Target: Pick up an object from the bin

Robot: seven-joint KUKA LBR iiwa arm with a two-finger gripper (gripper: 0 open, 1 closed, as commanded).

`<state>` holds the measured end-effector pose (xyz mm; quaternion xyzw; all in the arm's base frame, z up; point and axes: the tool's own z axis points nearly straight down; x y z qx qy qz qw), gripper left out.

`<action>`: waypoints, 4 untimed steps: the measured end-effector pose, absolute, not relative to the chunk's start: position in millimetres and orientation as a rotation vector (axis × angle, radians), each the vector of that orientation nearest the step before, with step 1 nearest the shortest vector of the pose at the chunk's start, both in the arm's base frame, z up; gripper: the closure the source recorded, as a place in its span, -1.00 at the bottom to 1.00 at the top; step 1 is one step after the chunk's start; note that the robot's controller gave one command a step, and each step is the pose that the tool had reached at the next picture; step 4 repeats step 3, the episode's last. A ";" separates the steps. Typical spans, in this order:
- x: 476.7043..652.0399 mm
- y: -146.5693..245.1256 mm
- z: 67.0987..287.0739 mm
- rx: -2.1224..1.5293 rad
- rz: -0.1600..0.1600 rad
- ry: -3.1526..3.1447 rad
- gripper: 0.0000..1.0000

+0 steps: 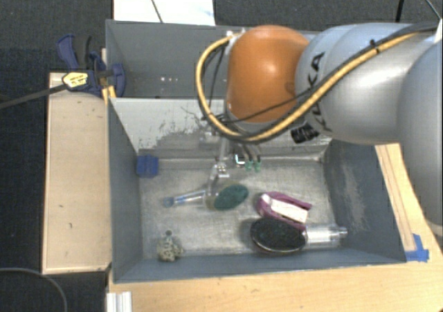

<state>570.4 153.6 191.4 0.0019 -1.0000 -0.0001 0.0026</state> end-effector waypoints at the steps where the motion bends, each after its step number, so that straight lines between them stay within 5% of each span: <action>1: 569.4 97.3 75.9 0.305 0.000 -3.124 -1.00; 2: 570.7 98.8 78.6 0.300 -0.002 -3.129 1.00; 3: 551.8 100.2 238.5 0.289 -0.002 -3.139 1.00; 4: 551.8 100.2 238.5 0.289 -0.002 -3.139 1.00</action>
Offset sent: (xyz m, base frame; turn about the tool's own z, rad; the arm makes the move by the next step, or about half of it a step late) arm -0.0007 -0.0548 -0.1143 -0.1937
